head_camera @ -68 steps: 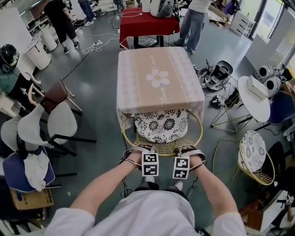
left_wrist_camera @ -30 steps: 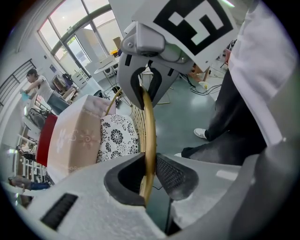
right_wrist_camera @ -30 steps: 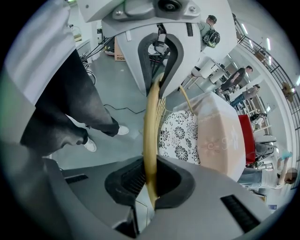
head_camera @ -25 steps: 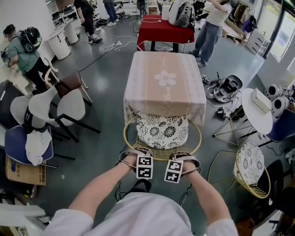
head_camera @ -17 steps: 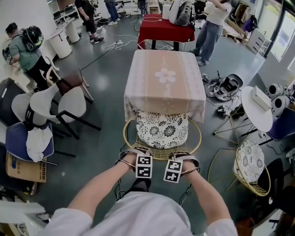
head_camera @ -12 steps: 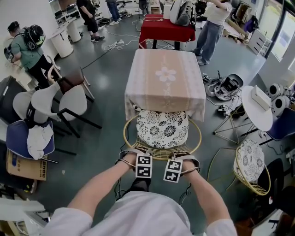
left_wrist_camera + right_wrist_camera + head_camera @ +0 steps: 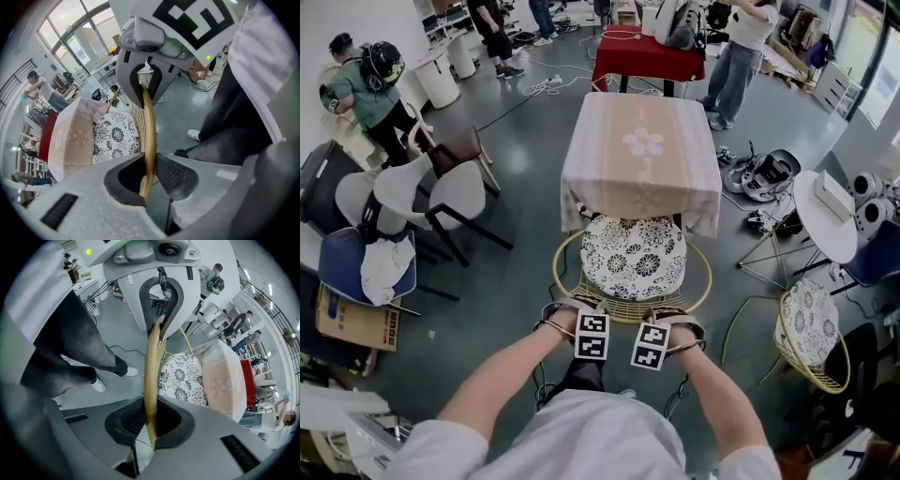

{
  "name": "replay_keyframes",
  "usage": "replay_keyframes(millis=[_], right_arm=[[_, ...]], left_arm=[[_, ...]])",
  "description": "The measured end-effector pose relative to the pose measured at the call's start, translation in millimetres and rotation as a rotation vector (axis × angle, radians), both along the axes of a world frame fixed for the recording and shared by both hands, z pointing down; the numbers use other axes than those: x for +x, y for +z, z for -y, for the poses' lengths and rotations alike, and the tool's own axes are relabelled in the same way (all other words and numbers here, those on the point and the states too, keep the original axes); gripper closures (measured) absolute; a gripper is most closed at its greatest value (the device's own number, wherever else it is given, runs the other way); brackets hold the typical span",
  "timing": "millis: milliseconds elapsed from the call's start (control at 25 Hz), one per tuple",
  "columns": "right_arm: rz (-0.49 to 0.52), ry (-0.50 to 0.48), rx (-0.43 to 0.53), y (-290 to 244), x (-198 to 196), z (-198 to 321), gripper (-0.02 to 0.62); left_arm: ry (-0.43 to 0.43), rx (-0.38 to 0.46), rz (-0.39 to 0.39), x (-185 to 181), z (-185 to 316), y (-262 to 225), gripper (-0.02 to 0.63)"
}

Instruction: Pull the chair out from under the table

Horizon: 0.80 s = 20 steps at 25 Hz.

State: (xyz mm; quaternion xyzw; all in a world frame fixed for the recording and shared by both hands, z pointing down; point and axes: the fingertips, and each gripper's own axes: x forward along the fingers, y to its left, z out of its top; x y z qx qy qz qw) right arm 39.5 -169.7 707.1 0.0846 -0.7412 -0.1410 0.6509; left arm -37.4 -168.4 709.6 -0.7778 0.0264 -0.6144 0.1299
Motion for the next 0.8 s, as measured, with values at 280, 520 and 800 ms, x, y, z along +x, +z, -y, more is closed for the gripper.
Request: replay_keyframes(millis=[280,520,800], right_arm=[[0.007,-0.014,0.002,-1.1,-0.4,-27.4,0.572],[0.004,-0.015,-0.001,-0.9,-0.6,-45.4,0.572],[0.007,-0.022,-0.002,0.2,-0.2,-66.7,0.574]], left_arm=[[-0.020,0.010,0.002,0.4,-27.2,-0.7,0.538],[-0.029,0.014,0.006,0.2,-44.8,0.1,0.538],[-0.030,0.013,0.005,0.6,-65.7,1.2,0.538]])
